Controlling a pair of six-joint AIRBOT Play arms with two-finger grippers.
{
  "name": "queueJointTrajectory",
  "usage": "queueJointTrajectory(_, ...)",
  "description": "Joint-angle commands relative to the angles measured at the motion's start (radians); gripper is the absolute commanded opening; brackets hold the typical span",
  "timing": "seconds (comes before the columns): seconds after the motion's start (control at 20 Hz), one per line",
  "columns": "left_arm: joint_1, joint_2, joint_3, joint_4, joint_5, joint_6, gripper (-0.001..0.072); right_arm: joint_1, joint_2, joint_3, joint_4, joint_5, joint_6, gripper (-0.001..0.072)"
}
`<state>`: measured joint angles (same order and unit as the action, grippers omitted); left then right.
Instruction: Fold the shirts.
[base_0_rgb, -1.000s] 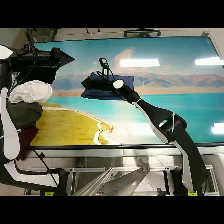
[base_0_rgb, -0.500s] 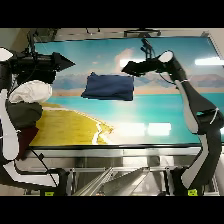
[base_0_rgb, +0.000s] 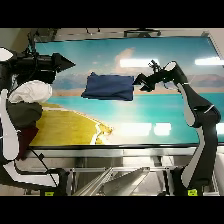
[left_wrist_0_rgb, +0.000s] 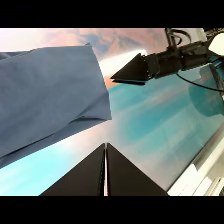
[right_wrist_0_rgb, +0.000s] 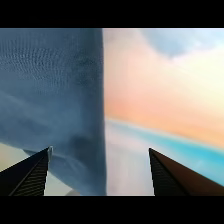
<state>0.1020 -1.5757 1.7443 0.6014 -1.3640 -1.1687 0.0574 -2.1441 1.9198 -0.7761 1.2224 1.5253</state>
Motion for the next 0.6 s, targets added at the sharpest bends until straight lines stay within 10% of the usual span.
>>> queueJointTrajectory(0.0, -0.001, 0.001, 0.0, 0.001, -0.003, 0.002, 0.0014, 0.048, -0.051, 0.0, 0.11, -0.07, -0.031, 0.0706)
queueJointTrajectory(0.3, -0.001, 0.001, 0.0, 0.002, -0.018, 0.017, 0.0015, 0.116, -0.088, 0.0, 0.266, -0.18, -0.04, 0.0648)
queueJointTrajectory(0.4, -0.001, 0.001, 0.0, 0.002, -0.03, 0.017, 0.0014, 0.12, -0.085, 0.003, 0.373, -0.177, -0.136, 0.008)
queueJointTrajectory(0.55, -0.001, 0.001, 0.0, 0.002, -0.041, 0.016, 0.0014, 0.103, -0.036, 0.006, 0.424, -0.178, -0.168, 0.0023)
